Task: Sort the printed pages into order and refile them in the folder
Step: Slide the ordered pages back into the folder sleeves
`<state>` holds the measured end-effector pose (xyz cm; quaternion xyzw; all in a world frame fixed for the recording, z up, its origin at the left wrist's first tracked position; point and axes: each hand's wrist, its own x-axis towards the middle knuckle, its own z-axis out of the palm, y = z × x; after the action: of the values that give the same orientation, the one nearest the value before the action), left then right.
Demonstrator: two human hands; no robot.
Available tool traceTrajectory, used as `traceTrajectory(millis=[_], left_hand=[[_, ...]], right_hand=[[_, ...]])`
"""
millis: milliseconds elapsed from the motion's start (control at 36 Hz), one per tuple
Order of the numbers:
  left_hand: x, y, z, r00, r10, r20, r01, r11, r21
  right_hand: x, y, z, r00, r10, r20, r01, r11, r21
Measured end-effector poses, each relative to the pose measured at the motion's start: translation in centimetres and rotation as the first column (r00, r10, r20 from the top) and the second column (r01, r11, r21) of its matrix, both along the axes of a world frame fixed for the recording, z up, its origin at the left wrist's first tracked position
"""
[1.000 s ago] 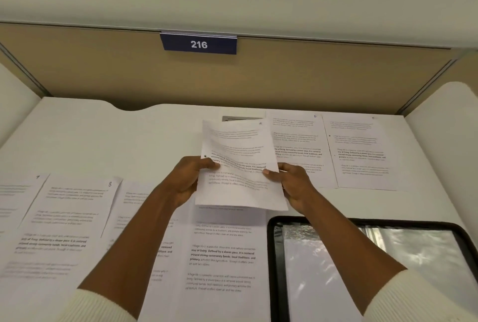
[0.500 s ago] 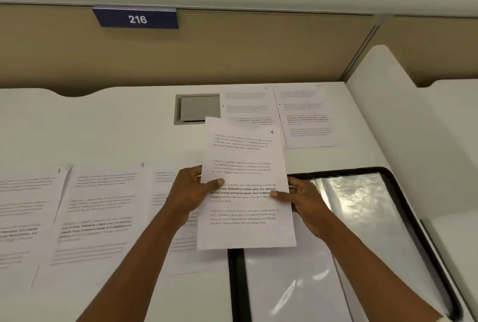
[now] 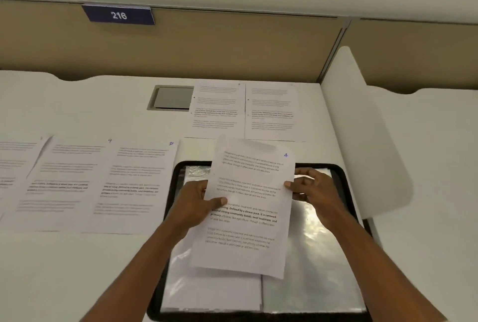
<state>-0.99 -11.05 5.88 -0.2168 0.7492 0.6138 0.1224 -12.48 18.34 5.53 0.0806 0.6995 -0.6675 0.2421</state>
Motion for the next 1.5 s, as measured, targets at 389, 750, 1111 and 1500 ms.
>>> traceTrajectory(millis=[389,750,1111,1500], left_hand=[[1.7,9.5,-0.3,1.000,0.021,0.007,-0.019,0.975,-0.222],[-0.1,8.9,-1.6,0.997,-0.073,0.018,0.075,0.962,-0.263],[-2.6,11.7,-3.0,1.000,-0.011,0.005,0.012,0.979,-0.205],[-1.9,20.9,-4.8,0.875,0.482,-0.032,-0.351,0.590,-0.727]], right_hand=[[-2.4,8.4,0.7,0.958,0.275,-0.084,-0.243,0.930,0.277],[-7.6,5.2,1.9,0.821,0.541,-0.183,-0.384,0.760,0.524],[-12.3,3.0,2.5,0.627,0.778,-0.029,-0.572,0.486,0.660],[-22.5,2.5,4.5,0.369,0.924,-0.104,-0.500,0.292,0.815]])
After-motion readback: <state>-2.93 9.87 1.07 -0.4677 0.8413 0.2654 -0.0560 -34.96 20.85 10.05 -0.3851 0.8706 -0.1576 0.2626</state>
